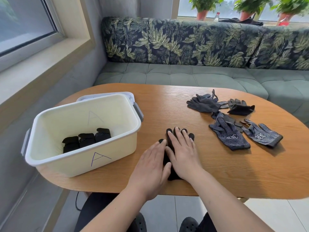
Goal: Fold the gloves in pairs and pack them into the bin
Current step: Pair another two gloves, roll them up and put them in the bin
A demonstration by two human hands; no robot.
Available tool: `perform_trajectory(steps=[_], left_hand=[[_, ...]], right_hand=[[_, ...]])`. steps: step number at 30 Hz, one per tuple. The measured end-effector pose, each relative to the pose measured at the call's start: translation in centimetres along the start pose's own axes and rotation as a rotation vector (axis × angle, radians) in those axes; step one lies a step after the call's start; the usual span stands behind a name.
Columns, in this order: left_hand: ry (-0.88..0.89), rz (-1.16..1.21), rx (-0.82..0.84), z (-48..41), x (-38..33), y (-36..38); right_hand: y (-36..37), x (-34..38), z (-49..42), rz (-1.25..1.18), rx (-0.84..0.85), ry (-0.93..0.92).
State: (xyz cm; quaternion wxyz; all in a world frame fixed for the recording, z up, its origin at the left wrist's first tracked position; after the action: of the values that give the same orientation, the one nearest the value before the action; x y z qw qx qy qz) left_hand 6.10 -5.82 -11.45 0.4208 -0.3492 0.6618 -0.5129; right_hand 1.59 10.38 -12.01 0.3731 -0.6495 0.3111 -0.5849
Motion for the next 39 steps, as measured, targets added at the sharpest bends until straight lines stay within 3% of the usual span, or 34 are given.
perform_trajectory(steps=[3,8,11,19,23,27,30,35,39], left_hand=[[-0.015,-0.051,0.027,-0.1,0.0,0.0],[-0.051,-0.136,0.076,-0.4,-0.1,0.5],[-0.055,-0.161,0.087,-0.5,-0.2,0.5],[-0.110,-0.168,0.095,-0.6,-0.1,0.7],[-0.058,-0.038,-0.029,-0.3,0.2,0.2],[0.076,0.126,-0.158,0.1,0.9,0.1],[0.118,0.158,-0.198,0.2,1.0,0.5],[0.099,0.187,-0.254,0.3,0.8,0.8],[0.119,0.152,-0.300,0.4,0.6,0.9]], right_hand=[[-0.8,-1.4,0.8,-0.162,-0.111,-0.049],[-1.7,-3.9,2.7,0.057,-0.032,0.048],[-2.4,-4.1,3.9,0.141,-0.063,0.013],[-1.9,-4.0,5.0,0.084,-0.079,-0.002],[-2.4,-4.1,5.9,-0.047,-0.191,-0.132],[-2.2,-4.2,5.9,-0.014,-0.176,-0.141],[-2.1,-4.1,5.6,-0.032,-0.198,-0.142],[-2.6,-4.0,6.9,-0.101,-0.305,-0.332],[-2.3,-4.0,6.9,-0.094,-0.326,-0.322]])
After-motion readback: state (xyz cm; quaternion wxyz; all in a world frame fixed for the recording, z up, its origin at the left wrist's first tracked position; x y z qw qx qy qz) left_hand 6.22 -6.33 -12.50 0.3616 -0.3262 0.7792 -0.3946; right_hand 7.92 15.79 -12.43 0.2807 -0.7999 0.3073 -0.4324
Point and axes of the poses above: each hand's wrist, its own z-axis away from the middle knuckle, its own y-axis out of the palm, x = y × z, the point moved 2 cm from there along -z, towards the middle knuckle, and after that the axes turned 13 degrees about -z, right-handed, at the moved point
